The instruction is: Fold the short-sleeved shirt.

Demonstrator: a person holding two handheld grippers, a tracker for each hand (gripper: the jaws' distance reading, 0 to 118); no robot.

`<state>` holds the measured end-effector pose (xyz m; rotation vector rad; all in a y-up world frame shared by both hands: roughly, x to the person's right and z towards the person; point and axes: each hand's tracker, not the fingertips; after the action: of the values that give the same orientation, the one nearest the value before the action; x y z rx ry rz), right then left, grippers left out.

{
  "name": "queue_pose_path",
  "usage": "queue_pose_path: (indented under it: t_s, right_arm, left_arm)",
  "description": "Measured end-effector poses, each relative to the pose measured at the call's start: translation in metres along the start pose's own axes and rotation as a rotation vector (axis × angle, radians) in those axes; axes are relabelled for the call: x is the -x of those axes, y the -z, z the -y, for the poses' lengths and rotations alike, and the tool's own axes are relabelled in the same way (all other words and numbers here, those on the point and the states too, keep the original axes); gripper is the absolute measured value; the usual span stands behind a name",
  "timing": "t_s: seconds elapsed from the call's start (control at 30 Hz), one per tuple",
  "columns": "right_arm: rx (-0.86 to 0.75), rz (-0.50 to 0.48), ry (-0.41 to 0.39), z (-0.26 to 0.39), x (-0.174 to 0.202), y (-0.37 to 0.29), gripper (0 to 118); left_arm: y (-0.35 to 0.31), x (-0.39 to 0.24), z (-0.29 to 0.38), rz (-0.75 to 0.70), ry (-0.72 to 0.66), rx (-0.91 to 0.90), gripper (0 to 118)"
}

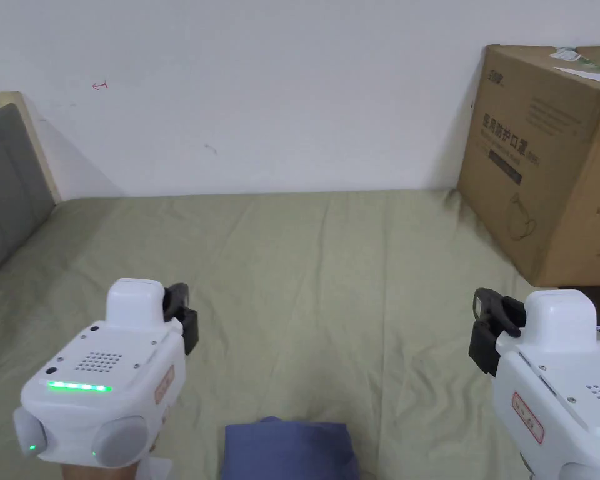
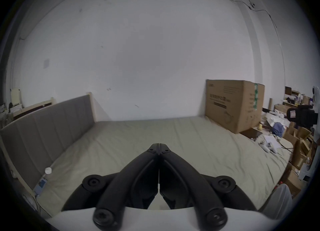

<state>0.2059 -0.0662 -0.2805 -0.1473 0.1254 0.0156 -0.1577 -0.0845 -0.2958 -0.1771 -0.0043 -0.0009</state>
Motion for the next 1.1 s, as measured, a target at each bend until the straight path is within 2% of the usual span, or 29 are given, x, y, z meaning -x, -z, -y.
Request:
queue_pose_path:
  t_s: [0.27, 0.8, 0.93, 1.1]
  right_arm:
    - [-0.028, -0.024, -0.02, -0.004, 0.029, 0.013, 0]
    - [-0.014, -0.057, -0.027, 0.005, 0.05, 0.028, 0]
    - [0.019, -0.07, -0.018, 0.025, 0.059, 0.041, 0]
    - [0.151, -0.124, -0.023, 0.078, 0.083, 0.066, 0]
  left_arm:
    - [-0.02, 0.049, -0.004, -0.087, -0.038, -0.028, 0]
    - [-0.02, 0.058, 0.004, -0.091, -0.061, -0.018, 0]
    - [-0.018, 0.058, 0.004, -0.082, -0.077, -0.017, 0]
    - [-0.019, 0.06, 0.005, -0.063, -0.089, -0.006, 0]
